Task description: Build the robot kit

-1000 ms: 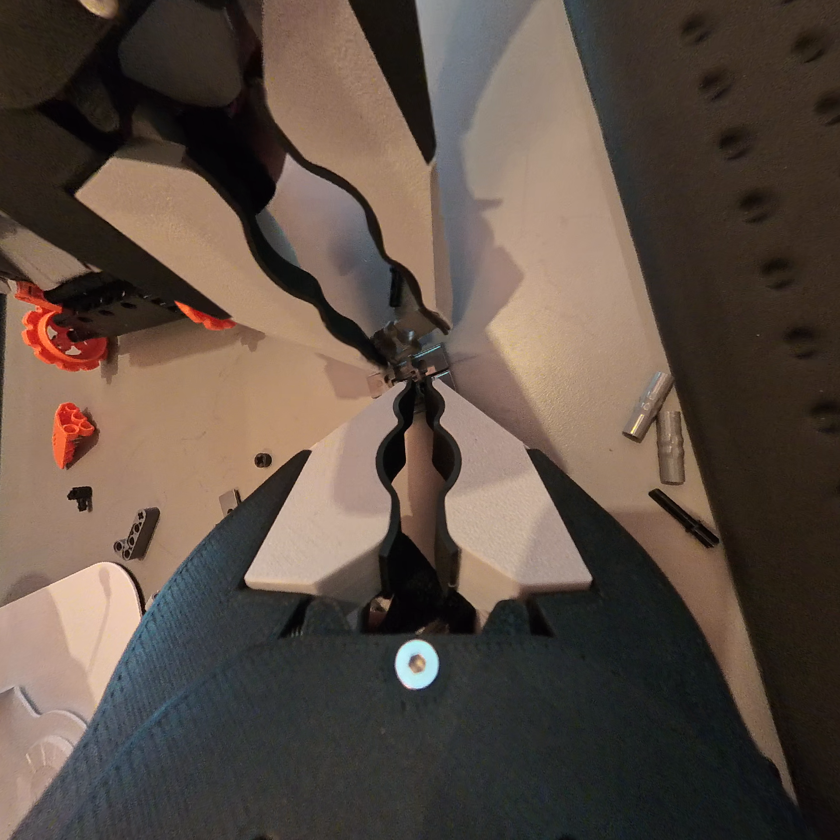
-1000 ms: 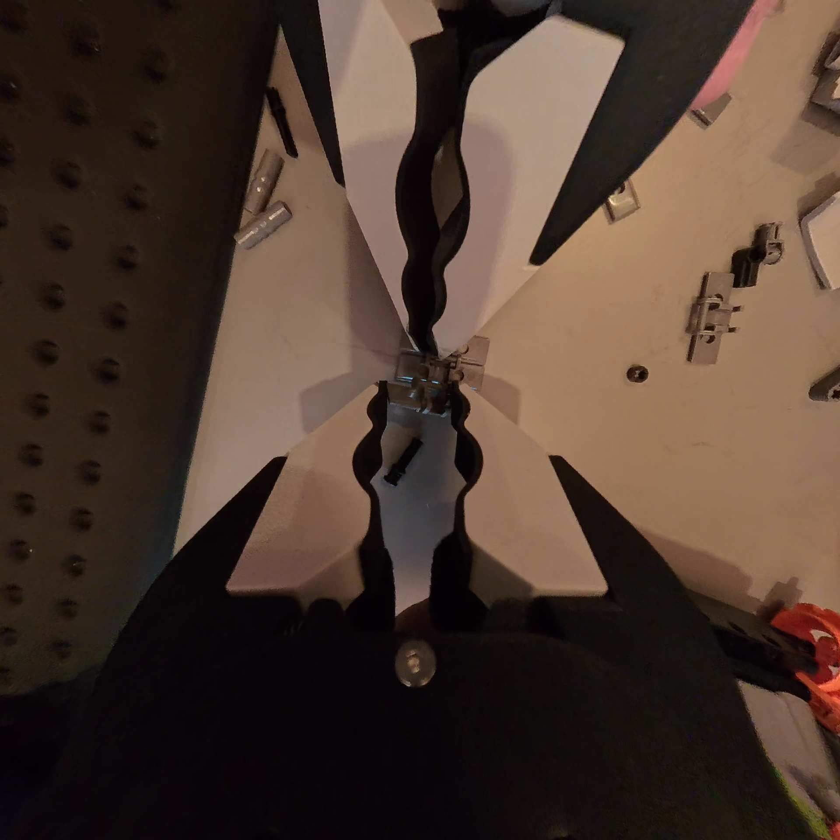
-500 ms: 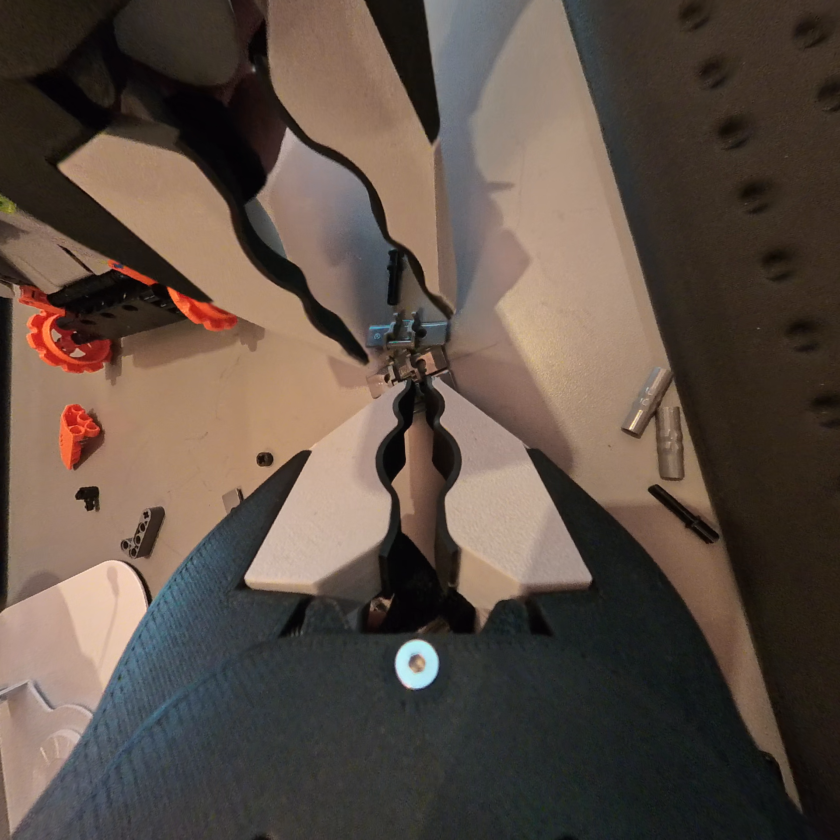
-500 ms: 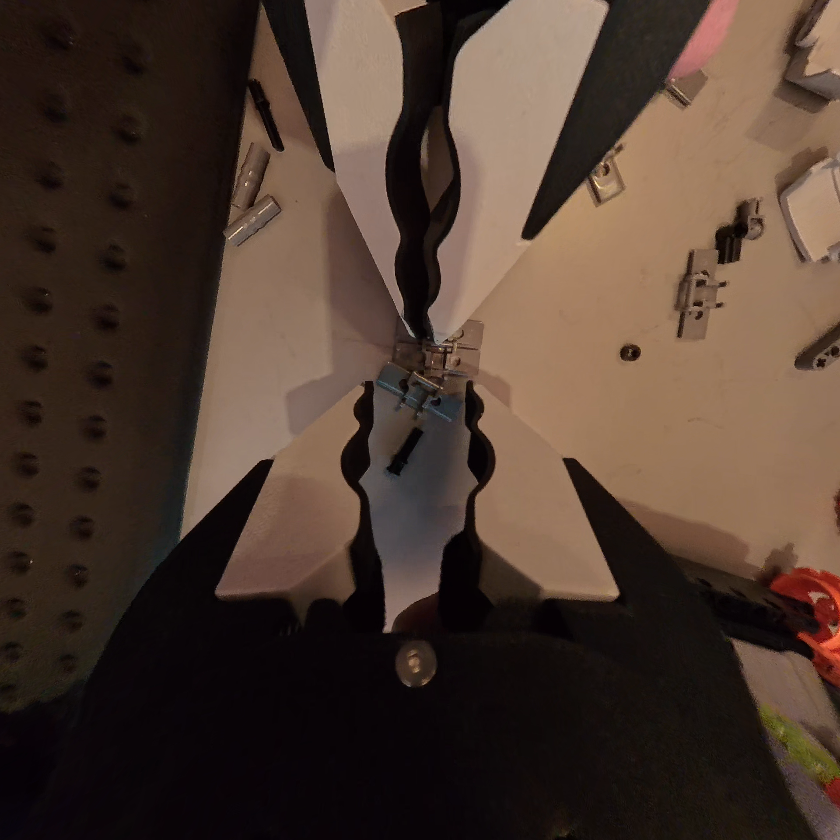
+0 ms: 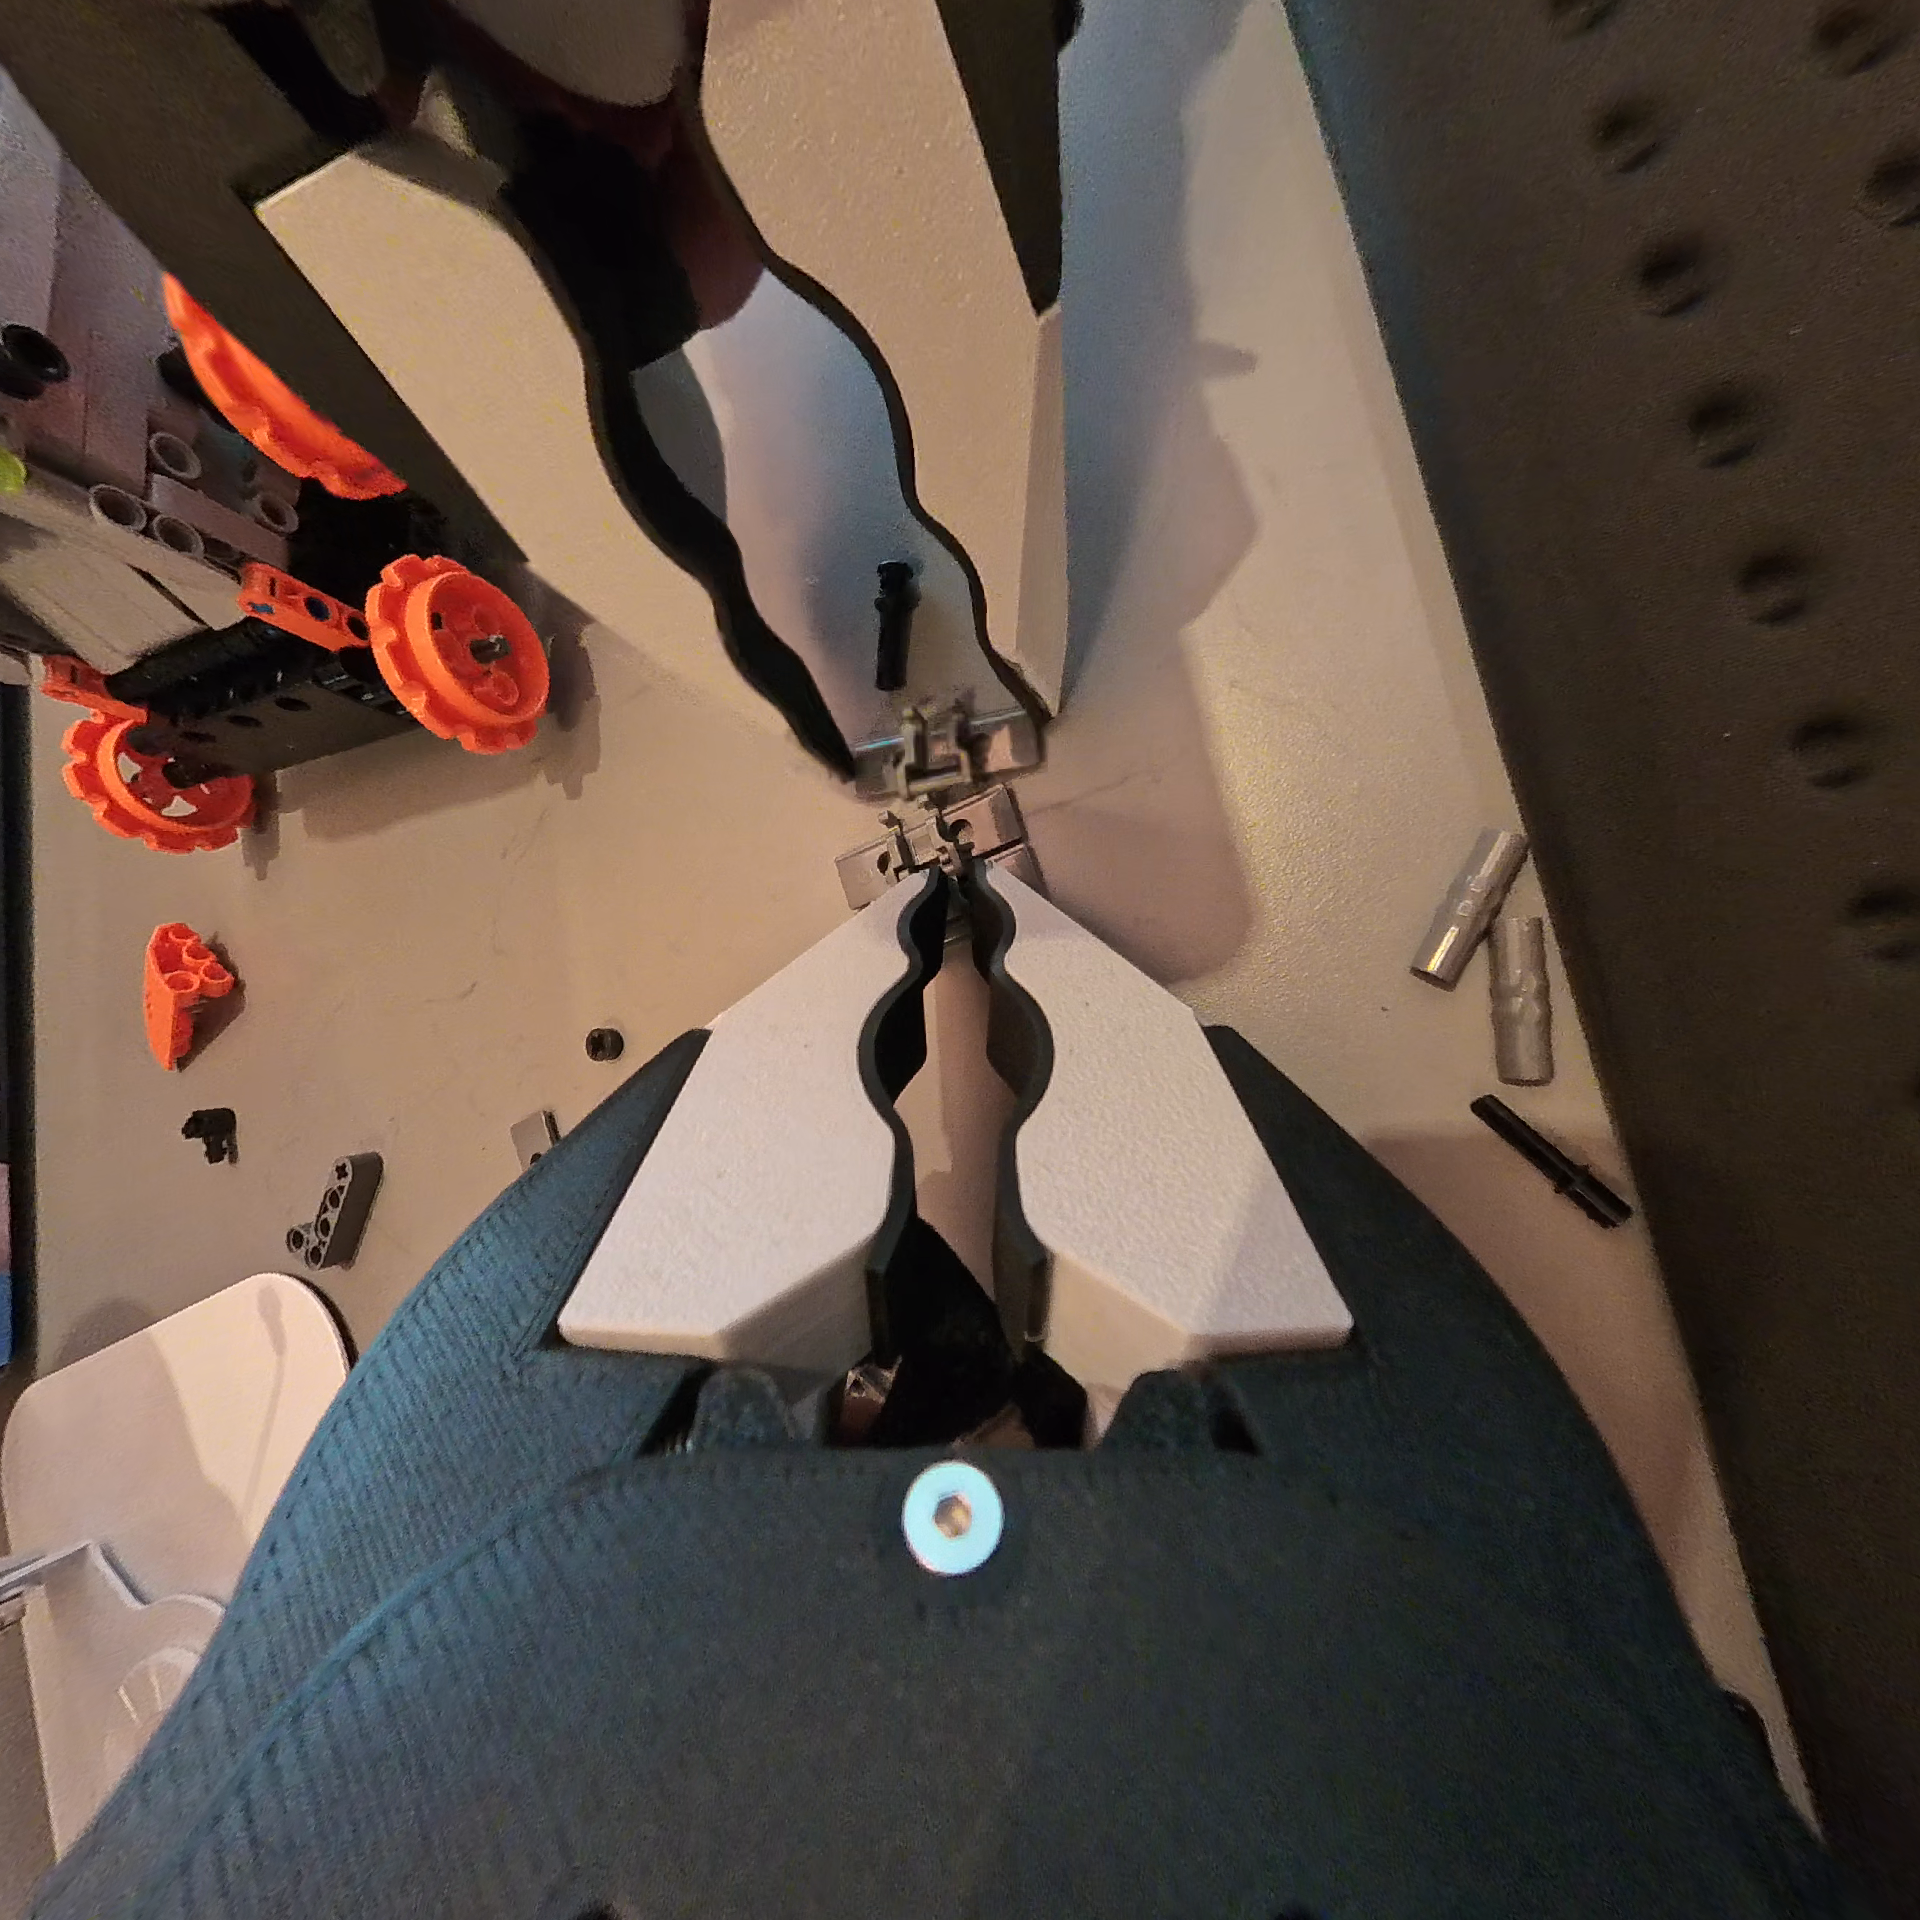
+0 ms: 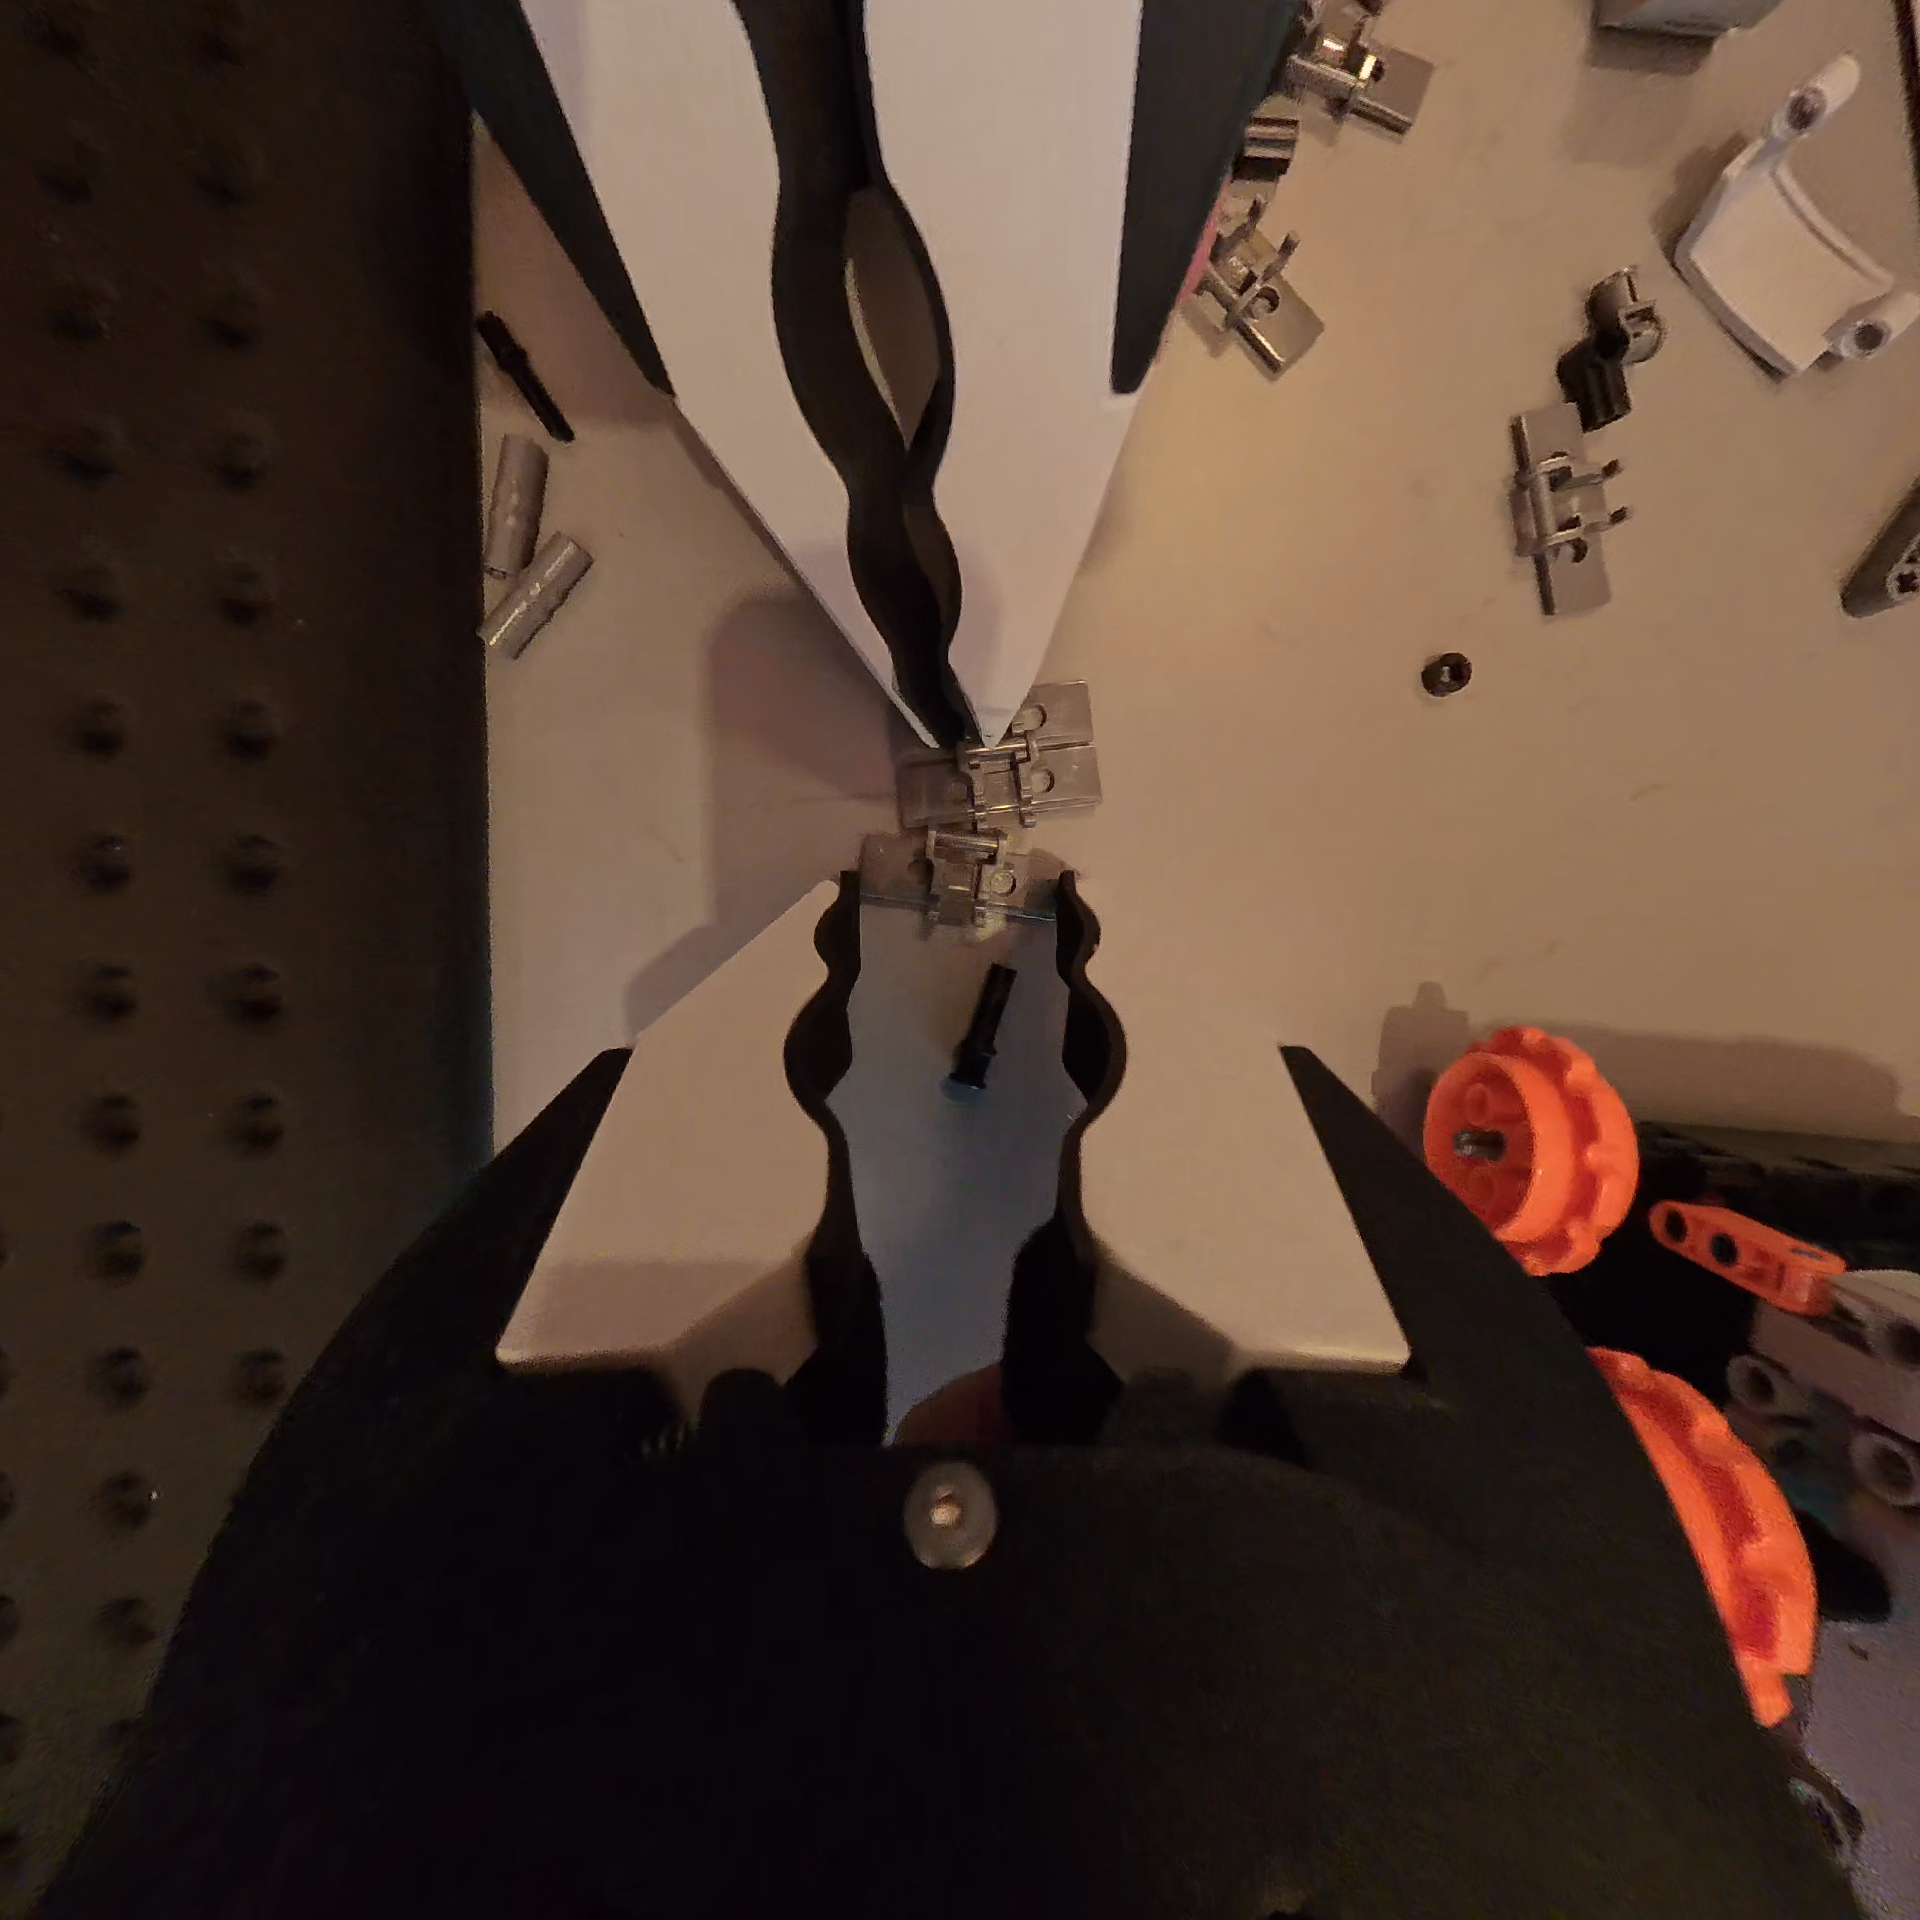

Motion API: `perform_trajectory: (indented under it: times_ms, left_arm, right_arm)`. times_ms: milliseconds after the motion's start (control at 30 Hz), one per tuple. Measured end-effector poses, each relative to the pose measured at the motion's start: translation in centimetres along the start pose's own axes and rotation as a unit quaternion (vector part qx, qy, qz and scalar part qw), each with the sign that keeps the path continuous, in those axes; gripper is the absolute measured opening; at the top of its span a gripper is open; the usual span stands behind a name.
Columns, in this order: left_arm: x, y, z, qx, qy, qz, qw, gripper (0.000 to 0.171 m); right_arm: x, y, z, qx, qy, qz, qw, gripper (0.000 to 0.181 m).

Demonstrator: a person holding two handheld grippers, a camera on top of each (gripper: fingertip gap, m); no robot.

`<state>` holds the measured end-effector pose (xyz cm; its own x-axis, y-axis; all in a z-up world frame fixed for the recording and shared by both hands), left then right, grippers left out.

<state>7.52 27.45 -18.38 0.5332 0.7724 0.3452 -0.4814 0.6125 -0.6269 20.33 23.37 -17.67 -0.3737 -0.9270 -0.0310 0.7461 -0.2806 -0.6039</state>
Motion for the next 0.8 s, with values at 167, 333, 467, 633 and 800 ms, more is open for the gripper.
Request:
perform_trajectory:
  times_ms: [167, 333, 467, 633, 800]
  left_arm:
    - [-0.1, -0.1, 0.0, 0.001, 0.002, -0.002, 1.000, 0.004]
    - [-0.3, -0.1, 0.1, -0.004, 0.011, -0.007, 1.000, 0.003]
    - [-0.4, -0.1, 0.1, -0.006, 0.016, -0.008, 1.000, 0.003]
    - [-0.4, -0.2, 0.1, -0.008, 0.020, -0.009, 1.000, 0.003]
    - [-0.6, -0.2, 0.1, -0.012, 0.025, -0.016, 0.999, 0.003]
  right_arm:
    - [-0.4, 0.3, 0.1, -0.018, -0.008, -0.015, 1.000, 0.035]
    - [-0.3, 0.1, 0.2, -0.021, -0.027, 0.001, 0.999, 0.035]
    - [-0.2, -0.2, 0.8, -0.023, -0.033, 0.018, 0.999, 0.035]
    - [-0.5, -0.6, 1.0, -0.016, -0.038, 0.035, 0.999, 0.035]
    - [-0.3, -0.7, -0.1, 0.012, -0.047, 0.056, 0.997, 0.035]
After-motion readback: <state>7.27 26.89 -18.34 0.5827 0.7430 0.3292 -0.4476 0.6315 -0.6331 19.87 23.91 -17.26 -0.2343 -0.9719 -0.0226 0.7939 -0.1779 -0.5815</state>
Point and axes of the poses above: each gripper's, where its closed fingertips meet, z back along the fingers, y out of its underside, x = y × z across the jaws, the point moved 10 cm from there along z, back along the fingers, and after that the axes turned 6 degrees about -x, right-handed, at the moved point
